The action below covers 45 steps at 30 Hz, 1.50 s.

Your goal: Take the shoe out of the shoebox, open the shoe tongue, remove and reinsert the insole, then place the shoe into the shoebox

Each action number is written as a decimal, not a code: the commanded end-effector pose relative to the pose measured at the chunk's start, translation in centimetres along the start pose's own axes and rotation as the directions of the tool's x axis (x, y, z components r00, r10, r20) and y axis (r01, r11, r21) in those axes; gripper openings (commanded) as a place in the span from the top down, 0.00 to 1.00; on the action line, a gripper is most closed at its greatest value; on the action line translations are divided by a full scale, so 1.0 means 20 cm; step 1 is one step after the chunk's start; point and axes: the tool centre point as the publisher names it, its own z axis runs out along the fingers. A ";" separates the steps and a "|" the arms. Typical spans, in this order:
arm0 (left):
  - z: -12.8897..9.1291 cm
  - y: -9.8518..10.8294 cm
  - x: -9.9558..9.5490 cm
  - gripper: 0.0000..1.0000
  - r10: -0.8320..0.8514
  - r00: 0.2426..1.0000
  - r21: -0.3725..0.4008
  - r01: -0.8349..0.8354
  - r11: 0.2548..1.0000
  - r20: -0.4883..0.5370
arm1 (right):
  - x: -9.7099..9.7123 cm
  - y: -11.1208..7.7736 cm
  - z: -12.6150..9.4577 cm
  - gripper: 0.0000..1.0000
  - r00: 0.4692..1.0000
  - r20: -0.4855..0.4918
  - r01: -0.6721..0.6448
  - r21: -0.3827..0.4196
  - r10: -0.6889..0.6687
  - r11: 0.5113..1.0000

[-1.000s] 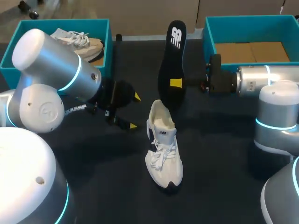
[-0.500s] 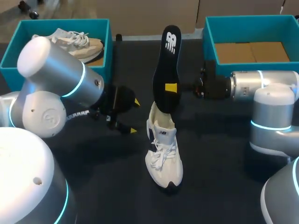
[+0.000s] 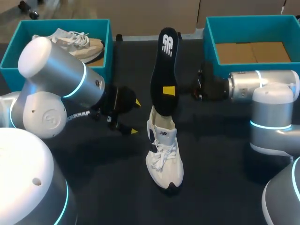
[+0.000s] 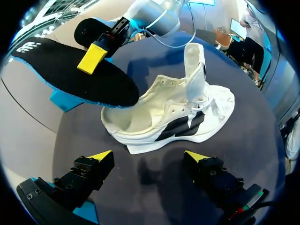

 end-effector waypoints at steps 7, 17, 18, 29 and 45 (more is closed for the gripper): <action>0.00 0.00 0.00 0.00 0.000 1.000 -0.002 0.000 1.000 0.000 | 0.00 -0.09 0.05 1.00 1.000 -0.025 0.002 0.023 -0.002 1.000; 0.00 0.00 0.00 0.00 0.000 1.000 -0.002 0.000 1.000 0.000 | -0.04 -0.21 0.04 1.00 0.998 -0.047 0.053 0.025 -0.052 0.998; 0.00 0.00 0.00 0.00 0.000 1.000 -0.002 0.000 1.000 0.000 | -0.04 -0.21 0.04 1.00 0.997 -0.050 0.054 0.027 -0.053 0.998; 0.00 0.00 0.00 0.00 0.000 1.000 -0.002 0.000 1.000 0.000 | -0.03 -0.30 0.05 1.00 0.997 -0.068 0.030 0.042 -0.027 0.999; 0.00 0.00 0.00 0.00 0.000 1.000 -0.002 0.000 1.000 0.000 | 0.01 -0.47 0.08 1.00 0.995 -0.067 -0.066 0.042 0.069 0.997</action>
